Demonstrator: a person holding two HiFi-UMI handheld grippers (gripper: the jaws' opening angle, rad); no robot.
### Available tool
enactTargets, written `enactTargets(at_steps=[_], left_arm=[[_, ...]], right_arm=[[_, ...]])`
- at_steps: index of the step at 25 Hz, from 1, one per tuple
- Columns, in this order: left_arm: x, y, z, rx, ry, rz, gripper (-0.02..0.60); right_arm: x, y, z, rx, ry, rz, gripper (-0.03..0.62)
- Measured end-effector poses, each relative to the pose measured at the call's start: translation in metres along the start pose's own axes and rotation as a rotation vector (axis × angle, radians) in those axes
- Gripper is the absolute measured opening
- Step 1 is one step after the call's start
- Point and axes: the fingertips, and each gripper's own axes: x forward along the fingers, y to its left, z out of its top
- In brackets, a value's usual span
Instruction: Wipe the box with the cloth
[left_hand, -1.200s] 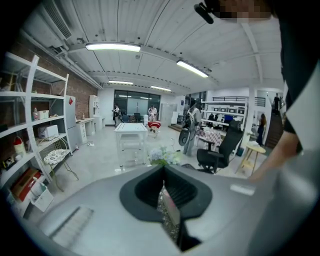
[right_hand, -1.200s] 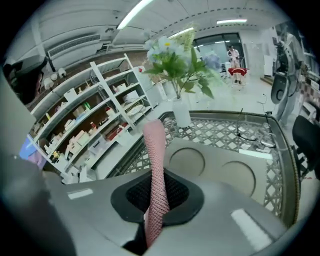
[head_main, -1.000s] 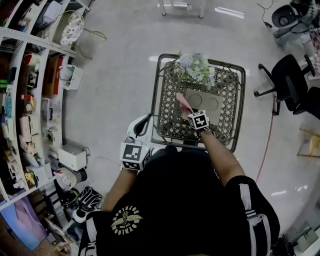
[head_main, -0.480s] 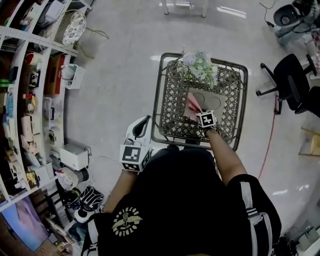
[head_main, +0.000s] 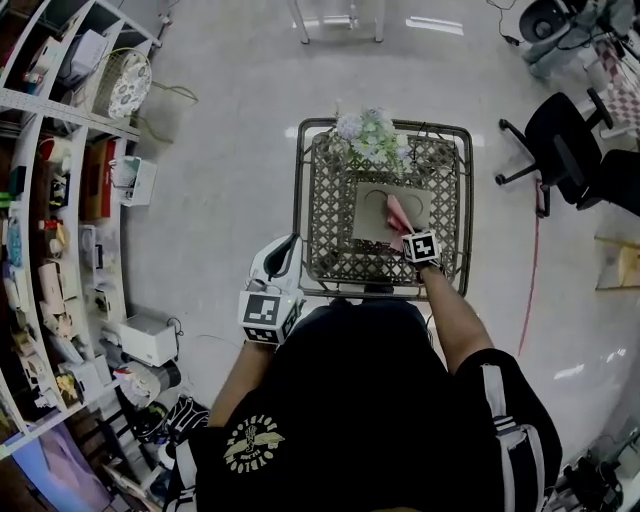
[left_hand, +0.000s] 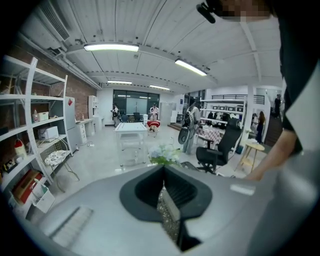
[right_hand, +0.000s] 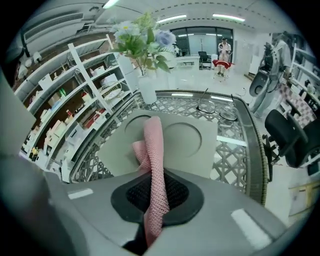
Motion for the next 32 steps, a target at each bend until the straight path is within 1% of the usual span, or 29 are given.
enactTargets(at_steps=[2, 5, 9, 12, 14, 16, 19, 22, 27, 32], left_arm=[[0.002, -0.005, 0.003, 0.005, -0.005, -0.01, 0.0], [0.004, -0.005, 0.008, 0.013, -0.018, -0.007, 0.0], [0.004, 0.001, 0.016, 0.007, -0.038, 0.012, 0.0], [0.005, -0.002, 0.024, 0.019, -0.055, 0.005, 0.0], [0.005, -0.005, 0.028, 0.035, -0.065, -0.001, 0.0], [0.006, -0.005, 0.033, 0.047, -0.08, -0.005, 0.0], [0.006, -0.006, 0.037, 0.052, -0.098, -0.021, 0.0], [0.005, -0.011, 0.041, 0.055, -0.112, -0.048, 0.0], [0.004, -0.02, 0.057, 0.079, -0.157, -0.076, 0.0], [-0.015, -0.021, 0.07, 0.093, -0.213, -0.088, 0.0]], right_arm=[[-0.006, -0.014, -0.007, 0.03, 0.0, -0.016, 0.017], [-0.013, -0.029, -0.017, 0.045, 0.011, -0.046, 0.017], [-0.014, -0.04, -0.021, 0.044, 0.009, -0.081, 0.017], [-0.019, -0.048, -0.023, 0.066, 0.014, -0.12, 0.017], [-0.023, -0.051, -0.027, 0.079, 0.013, -0.125, 0.017], [-0.03, -0.051, -0.028, 0.087, -0.012, -0.116, 0.017], [-0.05, -0.045, -0.023, 0.106, -0.097, -0.091, 0.017], [-0.081, -0.038, -0.018, 0.113, -0.189, -0.092, 0.017], [-0.145, -0.03, 0.0, 0.138, -0.358, -0.111, 0.017], [-0.217, -0.009, 0.019, 0.176, -0.552, -0.115, 0.017]])
